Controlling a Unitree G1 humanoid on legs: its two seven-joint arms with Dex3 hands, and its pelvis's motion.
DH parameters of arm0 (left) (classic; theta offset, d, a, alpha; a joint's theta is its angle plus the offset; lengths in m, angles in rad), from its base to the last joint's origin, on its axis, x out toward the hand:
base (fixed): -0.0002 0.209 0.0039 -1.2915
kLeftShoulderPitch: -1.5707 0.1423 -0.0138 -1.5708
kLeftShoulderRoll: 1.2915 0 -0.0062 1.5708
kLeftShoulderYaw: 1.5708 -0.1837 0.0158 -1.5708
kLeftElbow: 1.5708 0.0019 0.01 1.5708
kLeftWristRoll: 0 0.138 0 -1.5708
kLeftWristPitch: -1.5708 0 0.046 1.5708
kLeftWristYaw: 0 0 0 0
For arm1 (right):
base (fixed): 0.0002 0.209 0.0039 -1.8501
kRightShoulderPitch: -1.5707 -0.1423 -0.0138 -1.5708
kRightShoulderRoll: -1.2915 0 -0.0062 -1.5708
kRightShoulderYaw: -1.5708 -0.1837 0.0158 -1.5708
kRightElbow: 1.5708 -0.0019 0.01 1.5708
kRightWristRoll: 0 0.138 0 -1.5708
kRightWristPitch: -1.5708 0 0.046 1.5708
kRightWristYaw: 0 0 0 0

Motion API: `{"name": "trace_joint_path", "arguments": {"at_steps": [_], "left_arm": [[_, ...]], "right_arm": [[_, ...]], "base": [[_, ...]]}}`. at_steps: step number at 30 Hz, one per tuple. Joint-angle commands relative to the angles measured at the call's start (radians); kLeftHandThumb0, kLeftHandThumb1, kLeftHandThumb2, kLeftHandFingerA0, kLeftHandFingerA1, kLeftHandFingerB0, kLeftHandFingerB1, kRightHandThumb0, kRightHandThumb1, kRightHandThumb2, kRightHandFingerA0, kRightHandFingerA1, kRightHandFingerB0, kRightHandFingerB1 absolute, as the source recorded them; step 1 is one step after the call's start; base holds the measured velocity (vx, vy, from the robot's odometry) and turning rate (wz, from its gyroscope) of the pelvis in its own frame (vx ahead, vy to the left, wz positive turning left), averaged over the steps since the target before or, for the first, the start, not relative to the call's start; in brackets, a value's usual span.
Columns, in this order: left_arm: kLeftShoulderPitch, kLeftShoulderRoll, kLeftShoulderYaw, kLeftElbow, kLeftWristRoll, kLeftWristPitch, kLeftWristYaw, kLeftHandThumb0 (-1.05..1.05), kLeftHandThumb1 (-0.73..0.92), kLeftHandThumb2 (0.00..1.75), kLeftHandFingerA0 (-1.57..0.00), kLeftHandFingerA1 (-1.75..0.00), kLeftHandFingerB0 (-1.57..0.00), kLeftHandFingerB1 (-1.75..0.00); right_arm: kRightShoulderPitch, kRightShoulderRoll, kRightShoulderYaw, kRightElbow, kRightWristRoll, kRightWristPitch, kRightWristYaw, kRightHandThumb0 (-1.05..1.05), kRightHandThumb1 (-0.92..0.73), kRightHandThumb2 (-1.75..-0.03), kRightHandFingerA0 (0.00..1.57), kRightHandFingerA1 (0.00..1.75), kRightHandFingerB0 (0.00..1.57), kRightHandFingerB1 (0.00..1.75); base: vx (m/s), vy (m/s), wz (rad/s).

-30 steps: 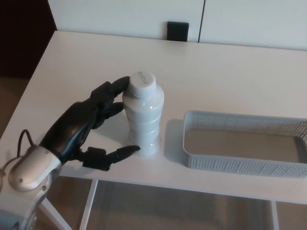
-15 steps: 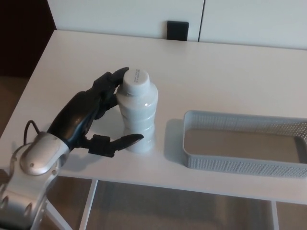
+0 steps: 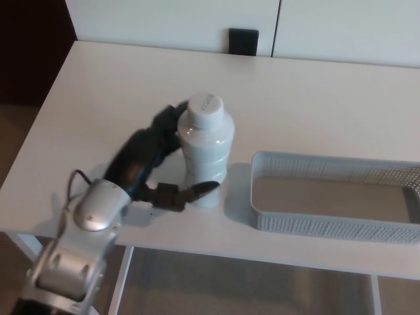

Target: The robot walk up to a desk on which a bottle is kept on the left hand side and a container is kept on the right hand side. The robot uses its left hand to pick up the bottle and places it in the container.

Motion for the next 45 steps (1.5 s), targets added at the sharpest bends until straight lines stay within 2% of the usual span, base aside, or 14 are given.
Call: {"name": "trace_joint_path", "arguments": {"at_steps": [1, 4, 5, 6, 8, 9, 12, 13, 16, 20, 25, 27, 34, 45], "left_arm": [[-0.036, -0.064, 0.001, 0.085, 0.014, 0.016, 0.04, -0.49, 0.34, 0.69, -0.03, -0.33, -0.03, -0.16], [-0.056, -0.076, -0.015, 0.114, 0.047, 0.022, 0.046, -0.53, 0.36, 0.68, -0.04, -0.39, -0.08, -0.11], [-0.066, -0.084, -0.027, 0.125, 0.066, 0.037, 0.058, -0.5, 0.46, 0.54, -0.32, -0.37, -0.01, -0.23], [-0.083, -0.096, -0.046, 0.153, 0.09, 0.045, 0.075, -0.46, 0.41, 0.67, -0.26, -0.43, -0.05, -0.2], [-0.098, -0.1, -0.049, 0.178, 0.095, 0.031, 0.076, -0.36, 0.5, 0.57, -0.31, -0.36, -0.07, -0.22], [-0.114, -0.103, -0.05, 0.199, 0.095, 0.037, 0.073, -0.27, 0.56, 0.57, -0.85, -0.51, -0.19, -0.29], [-0.161, -0.103, -0.072, 0.249, 0.123, 0.059, 0.073, -0.11, 0.74, 0.62, -1.04, -0.6, -0.46, -0.37], [-0.161, -0.103, -0.072, 0.249, 0.123, 0.059, 0.073, -0.11, 0.74, 0.62, -1.04, -0.6, -0.46, -0.37], [-0.176, -0.108, -0.068, 0.276, 0.124, 0.042, 0.088, 0.04, 0.83, 0.66, -0.96, -1.04, -0.83, -0.58], [-0.161, -0.091, -0.078, 0.249, 0.152, 0.014, 0.103, 0.02, 0.84, 0.64, -0.93, -0.98, -0.78, -0.7], [-0.134, -0.061, -0.032, 0.192, 0.12, -0.01, 0.087, 0.0, 0.86, 0.65, -0.83, -1.19, -0.7, -0.93], [-0.133, -0.023, 0.017, 0.15, 0.093, -0.031, 0.064, -0.03, 0.83, 0.65, -0.87, -1.16, -0.76, -0.83], [-0.216, -0.031, 0.165, -0.003, 0.01, -0.003, 0.072, -0.03, 0.82, 0.69, -0.99, -1.36, -0.75, -1.02], [-0.225, -0.173, 0.039, -0.193, 0.036, 0.058, 0.067, 0.01, 0.83, 0.65, -1.02, -1.16, -0.81, -1.0]], "right_arm": [[-0.014, -0.013, 0.006, 0.002, -0.014, -0.021, -0.003, -0.63, -0.46, -0.56, 0.72, 0.51, 0.67, 0.42], [-0.015, -0.014, 0.011, -0.004, -0.021, -0.025, -0.005, -0.62, -0.47, -0.56, 0.7, 0.52, 0.65, 0.42], [-0.017, -0.015, 0.011, 0.003, -0.023, -0.034, -0.002, -0.62, -0.47, -0.56, 0.72, 0.52, 0.67, 0.42], [-0.017, -0.017, 0.013, 0.001, -0.023, -0.029, -0.002, -0.62, -0.47, -0.56, 0.7, 0.51, 0.65, 0.42], [-0.016, -0.017, 0.019, -0.013, -0.027, -0.023, -0.008, -0.63, -0.47, -0.56, 0.69, 0.51, 0.65, 0.42], [-0.018, -0.015, 0.021, -0.016, -0.029, -0.025, -0.011, -0.63, -0.47, -0.55, 0.72, 0.51, 0.68, 0.43], [-0.022, -0.014, 0.028, -0.024, -0.032, -0.028, -0.015, -0.64, -0.46, -0.54, 0.69, 0.51, 0.67, 0.43], [-0.022, -0.014, 0.028, -0.024, -0.032, -0.028, -0.015, -0.64, -0.46, -0.54, 0.69, 0.51, 0.67, 0.43], [-0.029, -0.016, 0.035, -0.034, -0.038, -0.014, -0.032, -0.61, -0.48, -0.55, 0.69, 0.5, 0.69, 0.44], [-0.038, -0.021, 0.035, -0.027, -0.039, -0.022, -0.028, -0.61, -0.48, -0.56, 0.69, 0.5, 0.71, 0.44], [-0.041, -0.025, 0.039, -0.044, -0.037, -0.006, -0.029, -0.62, -0.46, -0.57, 0.7, 0.53, 0.73, 0.45], [-0.05, -0.03, 0.036, -0.05, -0.03, 0.006, -0.03, -0.6, -0.48, -0.55, 0.7, 0.54, 0.75, 0.46], [-0.087, -0.043, 0.039, -0.004, -0.039, -0.011, -0.021, -0.59, -0.47, -0.56, 0.73, 0.54, 0.78, 0.47], [-0.07, -0.029, 0.051, -0.007, -0.056, -0.014, -0.044, -0.6, -0.47, -0.55, 0.73, 0.54, 0.8, 0.47]], "base": [[0.0, 0.0, 0.0], [0.0, 0.0, 0.0], [0.0, 0.0, 0.0], [0.0, 0.0, 0.0], [0.0, 0.0, 0.0], [0.0, 0.0, 0.0], [0.0, 0.0, 0.0], [0.0, 0.0, 0.0], [0.0, 0.0, 0.0], [0.0, 0.0, 0.0], [0.0, 0.0, 0.0], [0.0, 0.0, 0.0], [0.0, 0.0, 0.0], [0.0, 0.0, 0.0]]}}
